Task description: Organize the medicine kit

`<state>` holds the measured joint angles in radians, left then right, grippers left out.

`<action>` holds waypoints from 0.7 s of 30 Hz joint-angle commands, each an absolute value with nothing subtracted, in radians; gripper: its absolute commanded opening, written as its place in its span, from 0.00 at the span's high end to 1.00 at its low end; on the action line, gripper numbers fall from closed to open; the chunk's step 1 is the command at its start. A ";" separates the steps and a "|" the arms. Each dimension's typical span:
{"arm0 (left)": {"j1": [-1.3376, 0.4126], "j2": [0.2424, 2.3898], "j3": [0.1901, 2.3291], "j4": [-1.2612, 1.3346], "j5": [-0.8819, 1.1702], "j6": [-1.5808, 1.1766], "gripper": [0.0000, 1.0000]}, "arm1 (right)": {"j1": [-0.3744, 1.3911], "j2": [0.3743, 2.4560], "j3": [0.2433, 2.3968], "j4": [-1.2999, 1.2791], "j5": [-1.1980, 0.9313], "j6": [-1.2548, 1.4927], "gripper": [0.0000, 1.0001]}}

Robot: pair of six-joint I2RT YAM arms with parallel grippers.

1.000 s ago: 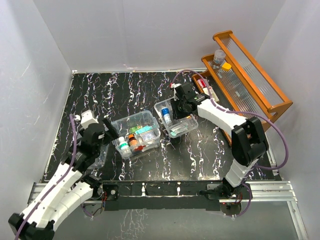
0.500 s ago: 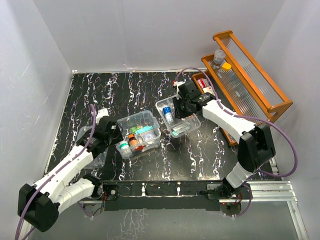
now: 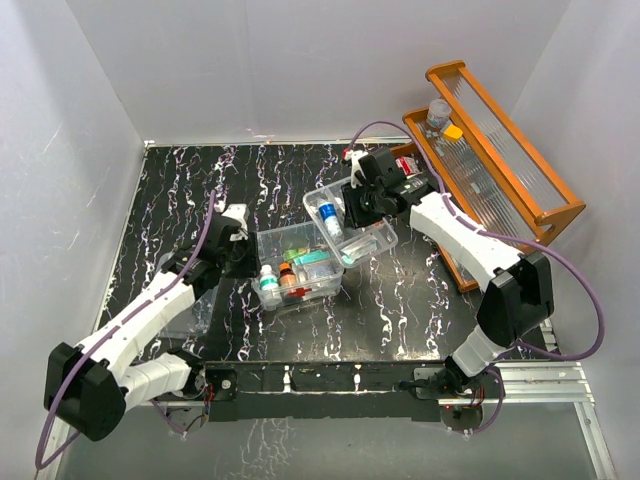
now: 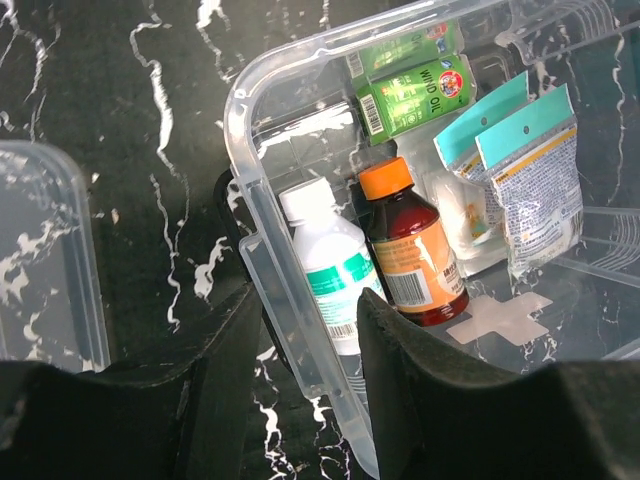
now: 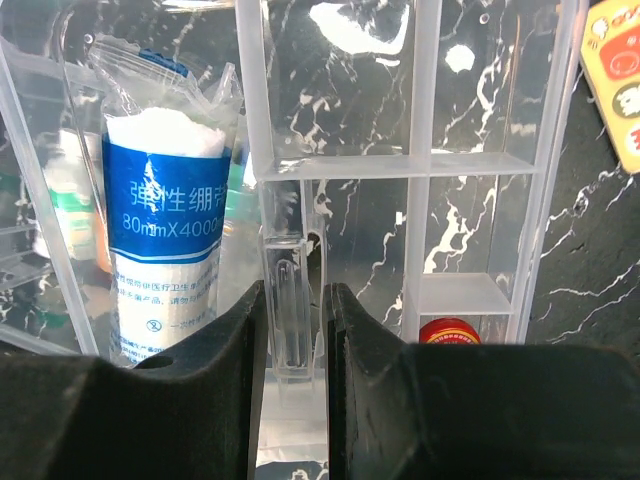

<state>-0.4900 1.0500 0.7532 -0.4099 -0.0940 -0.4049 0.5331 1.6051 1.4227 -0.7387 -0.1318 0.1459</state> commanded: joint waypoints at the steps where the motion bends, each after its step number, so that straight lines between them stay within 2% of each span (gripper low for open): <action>1: -0.489 1.094 0.833 -0.356 0.009 -0.310 0.59 | 0.535 1.582 1.538 -0.737 -0.176 0.097 1.00; 12: -0.489 1.218 0.885 -0.263 0.086 -0.211 0.57 | 0.535 1.660 1.623 -0.788 -0.222 -0.006 1.00; 21: -0.489 1.137 0.852 -0.245 -0.033 -0.298 0.34 | 0.537 1.693 1.682 -0.836 -0.314 -0.125 1.00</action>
<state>-0.4900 1.2198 0.8551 -0.2714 0.0082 -0.2642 0.5331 1.7023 1.5810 -0.8322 -0.2451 -0.0334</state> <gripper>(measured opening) 0.611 0.221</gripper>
